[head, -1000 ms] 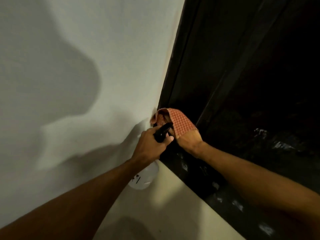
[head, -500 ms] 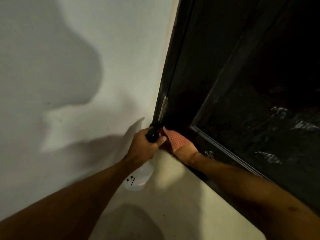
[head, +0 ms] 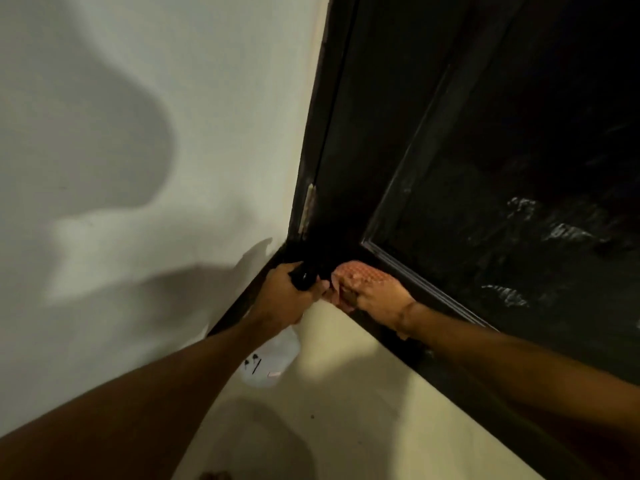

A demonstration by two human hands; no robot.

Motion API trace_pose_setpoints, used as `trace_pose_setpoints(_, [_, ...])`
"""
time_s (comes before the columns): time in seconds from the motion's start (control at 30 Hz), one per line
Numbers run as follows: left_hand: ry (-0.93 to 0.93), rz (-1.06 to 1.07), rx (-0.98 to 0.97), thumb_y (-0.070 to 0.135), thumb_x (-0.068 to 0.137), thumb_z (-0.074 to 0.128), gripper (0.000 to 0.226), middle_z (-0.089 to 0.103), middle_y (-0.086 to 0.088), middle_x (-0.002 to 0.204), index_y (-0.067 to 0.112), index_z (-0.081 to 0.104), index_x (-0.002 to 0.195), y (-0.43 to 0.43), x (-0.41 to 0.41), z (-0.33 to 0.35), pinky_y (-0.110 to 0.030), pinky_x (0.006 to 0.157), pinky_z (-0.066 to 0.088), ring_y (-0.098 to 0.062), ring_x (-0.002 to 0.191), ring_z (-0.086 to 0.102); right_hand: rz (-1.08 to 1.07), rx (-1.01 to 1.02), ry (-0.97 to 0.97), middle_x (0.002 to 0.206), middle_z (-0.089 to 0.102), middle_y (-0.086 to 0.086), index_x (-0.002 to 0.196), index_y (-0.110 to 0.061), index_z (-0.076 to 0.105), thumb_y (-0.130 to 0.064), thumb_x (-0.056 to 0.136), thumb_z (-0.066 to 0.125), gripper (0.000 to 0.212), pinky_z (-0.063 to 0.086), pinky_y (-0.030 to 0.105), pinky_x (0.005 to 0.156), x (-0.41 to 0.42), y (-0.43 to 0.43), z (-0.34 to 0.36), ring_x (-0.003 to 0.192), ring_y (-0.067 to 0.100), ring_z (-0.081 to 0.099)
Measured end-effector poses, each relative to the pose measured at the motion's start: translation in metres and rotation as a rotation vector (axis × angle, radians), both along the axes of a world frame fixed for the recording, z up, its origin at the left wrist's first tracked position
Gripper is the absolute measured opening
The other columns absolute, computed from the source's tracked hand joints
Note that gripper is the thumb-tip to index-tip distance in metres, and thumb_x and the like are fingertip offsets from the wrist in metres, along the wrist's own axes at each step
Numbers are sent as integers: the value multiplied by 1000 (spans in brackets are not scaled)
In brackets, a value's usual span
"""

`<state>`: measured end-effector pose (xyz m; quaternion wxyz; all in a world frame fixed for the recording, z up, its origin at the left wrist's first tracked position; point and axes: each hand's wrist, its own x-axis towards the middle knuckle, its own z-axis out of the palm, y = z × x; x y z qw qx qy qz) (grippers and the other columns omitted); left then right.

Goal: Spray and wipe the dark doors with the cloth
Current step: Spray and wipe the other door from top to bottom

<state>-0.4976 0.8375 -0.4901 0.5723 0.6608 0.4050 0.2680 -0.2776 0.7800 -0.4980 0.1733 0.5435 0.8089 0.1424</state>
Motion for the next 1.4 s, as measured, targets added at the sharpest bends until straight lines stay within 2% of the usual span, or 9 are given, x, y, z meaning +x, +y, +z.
trace_pose_setpoints(0.17, [12, -53, 61, 24, 93, 74, 13, 67, -7, 81, 17, 64, 91, -3, 4, 0, -16, 44, 44, 2, 43, 54, -194, 367, -82, 167, 20, 18, 161, -10, 24, -17, 88, 61, 82, 36, 43, 118, 16, -5, 22, 151, 35, 27])
trace_pose_setpoints(0.23, [-11, -49, 37, 21, 93, 75, 12, 61, 0, 70, 15, 64, 93, -11, 4, -1, -18, 45, 45, 0, 42, 53, -71, 235, -224, 163, 27, 23, 158, -6, 29, -17, 91, 52, 72, 14, 51, 126, 22, -33, -14, 150, 39, 27])
trace_pose_setpoints(0.4, [-15, -85, 90, 22, 91, 77, 13, 60, 3, 65, 16, 65, 92, -15, 10, 18, -21, 46, 47, -3, 44, 53, -3, 175, -73, 144, 57, 13, 146, -16, 55, -31, 109, 35, 45, 36, 36, 117, 36, -50, -5, 133, 31, 56])
trace_pose_setpoints(0.5, [45, -112, 102, 23, 92, 76, 14, 62, 0, 68, 15, 65, 94, -26, 8, 7, -19, 45, 45, -1, 42, 51, -130, 301, 94, 144, 57, 12, 155, -17, 41, -26, 80, 82, 86, 45, 33, 111, 30, -25, 11, 133, 25, 57])
trace_pose_setpoints(0.63, [84, -173, 65, 20, 93, 75, 13, 56, 1, 61, 12, 65, 92, -58, 4, -3, -17, 43, 45, 0, 40, 48, -98, -18, -286, 161, 33, 21, 159, -9, 27, -19, 103, 38, 58, -6, 54, 125, 25, -75, -56, 150, 38, 29])
trace_pose_setpoints(0.77, [72, -181, 82, 16, 94, 73, 10, 57, 2, 61, 11, 65, 90, -62, 14, 20, -15, 44, 44, 1, 40, 49, -268, 63, 83, 126, 64, 25, 142, -1, 49, -34, 106, 29, 53, 50, 44, 103, 43, -97, -66, 113, 41, 66])
trace_pose_setpoints(1.03, [117, -185, 98, 18, 93, 75, 25, 66, -6, 79, 20, 66, 116, -75, 26, -7, -16, 41, 43, -3, 41, 50, -357, -44, 767, 146, 55, 14, 140, -8, 59, -15, 100, 58, 40, 32, 37, 120, -3, -66, -42, 138, 27, 49])
trace_pose_setpoints(1.17, [88, -165, 117, 20, 91, 77, 15, 62, 3, 65, 16, 67, 103, -70, 53, 6, -17, 39, 42, -3, 38, 50, -430, 13, 832, 111, 69, 1, 114, -23, 69, -31, 101, 61, 17, 47, 30, 92, 12, -95, -23, 100, 11, 61])
trace_pose_setpoints(1.4, [88, -212, 95, 20, 89, 79, 13, 70, -17, 83, 15, 67, 90, -88, 45, -24, -24, 44, 45, -7, 45, 52, -271, -77, -111, 165, 25, 21, 159, -6, 27, -5, 96, 42, 65, 26, 68, 117, 74, -198, -86, 151, 40, 27])
